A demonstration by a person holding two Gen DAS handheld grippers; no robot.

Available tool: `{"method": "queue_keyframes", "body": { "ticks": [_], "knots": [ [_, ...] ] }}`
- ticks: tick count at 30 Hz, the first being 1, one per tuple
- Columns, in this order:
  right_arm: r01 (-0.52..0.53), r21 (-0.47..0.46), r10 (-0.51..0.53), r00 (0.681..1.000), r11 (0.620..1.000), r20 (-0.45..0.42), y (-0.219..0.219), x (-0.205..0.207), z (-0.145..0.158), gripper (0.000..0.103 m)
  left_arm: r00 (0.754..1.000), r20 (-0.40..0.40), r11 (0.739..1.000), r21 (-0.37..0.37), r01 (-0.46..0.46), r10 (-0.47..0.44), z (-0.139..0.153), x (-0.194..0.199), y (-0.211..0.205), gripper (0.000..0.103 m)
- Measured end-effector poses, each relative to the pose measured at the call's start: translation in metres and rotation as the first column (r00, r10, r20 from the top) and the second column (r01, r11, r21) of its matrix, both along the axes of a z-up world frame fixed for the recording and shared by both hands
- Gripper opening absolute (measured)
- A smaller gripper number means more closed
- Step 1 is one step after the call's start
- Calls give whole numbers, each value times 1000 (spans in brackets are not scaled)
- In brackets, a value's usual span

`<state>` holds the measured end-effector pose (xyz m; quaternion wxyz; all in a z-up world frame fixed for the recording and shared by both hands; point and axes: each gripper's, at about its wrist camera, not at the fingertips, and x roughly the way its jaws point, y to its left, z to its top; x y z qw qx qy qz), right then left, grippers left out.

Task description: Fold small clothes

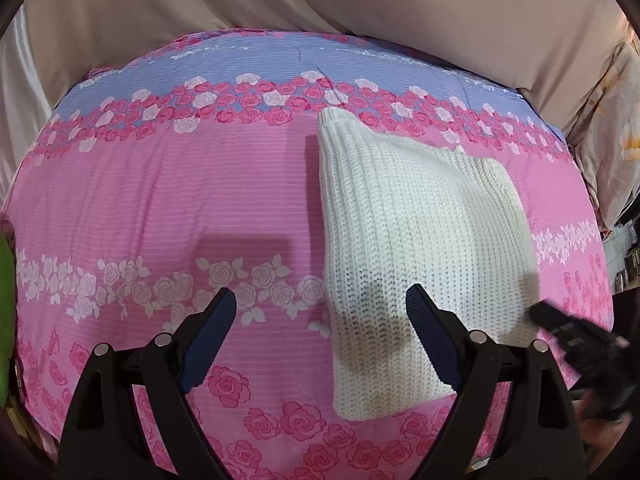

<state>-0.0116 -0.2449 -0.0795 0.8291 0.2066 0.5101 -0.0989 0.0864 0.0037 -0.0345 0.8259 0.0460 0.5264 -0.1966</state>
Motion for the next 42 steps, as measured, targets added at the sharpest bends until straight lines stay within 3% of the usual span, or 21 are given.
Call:
{"method": "queue_keyframes", "body": {
  "ticks": [2,4,5,7,8,10,12,16,18,19,21,22,25,26,27,30,34,39,41,42],
  "knots": [
    [30,36,-32,998,999,50,-8,0,16,32,1000,-4,1000,0,-6,6,-1,0,-1,84],
    [57,61,-61,996,997,68,-18,8,22,44,1000,0,1000,0,-3,3,-1,-1,-5,84],
    [63,57,-67,996,996,66,-22,14,20,49,1000,2,1000,3,0,0,-1,-2,-7,84],
    [47,31,-47,999,998,17,-25,34,5,50,1000,5,1000,5,11,-11,-1,-4,-12,84],
    [37,32,-37,999,999,-7,-23,39,-2,49,1000,9,1000,10,19,-19,-1,-5,-15,84],
    [16,82,-13,999,996,-43,-19,49,-16,28,999,21,999,22,31,-31,0,-8,-20,84],
    [13,70,-11,1000,997,-23,-15,51,-6,20,999,39,999,33,33,-34,2,-9,-23,84],
    [4,10,-5,993,1000,120,-10,46,42,20,998,58,998,43,36,-39,4,-11,-29,84],
    [-6,-20,8,995,1000,99,-12,51,34,20,998,60,998,45,33,-36,3,-11,-31,84],
    [-19,-49,20,999,999,30,-14,58,13,20,998,58,999,46,30,-32,3,-11,-31,84],
    [-36,-42,32,996,998,-81,-17,63,-25,25,998,52,998,53,23,-26,1,-12,-33,84],
    [-17,9,18,998,1000,-65,-21,60,-31,26,998,52,998,57,20,-23,1,-12,-33,84],
    [43,77,-45,999,996,14,-31,43,-9,35,1000,24,1000,30,-8,7,-2,-9,-28,85],
    [50,71,-52,998,996,23,-33,37,-3,46,1000,2,1000,5,-22,22,-4,-7,-25,86],
    [50,63,-52,998,997,22,-34,34,-2,54,999,-19,999,-21,-37,36,-6,-4,-22,86],
    [49,70,-49,999,996,0,-39,21,-8,66,992,-82,990,-97,-102,94,-12,6,-11,89],
    [71,224,-64,997,972,-37,-51,27,-37,71,975,-178,977,-145,-157,131,-36,24,-11,89],
    [75,354,-51,996,932,-76,-54,41,-65,79,965,-243,975,-170,-143,99,-62,33,-24,89],
    [73,381,-54,997,922,-60,-53,44,-68,81,956,-283,971,-198,-136,76,-71,35,-28,89],
    [70,375,-50,997,924,-63,-52,45,-67,79,951,-303,967,-214,-139,70,-74,35,-30,84]
  ]
}}
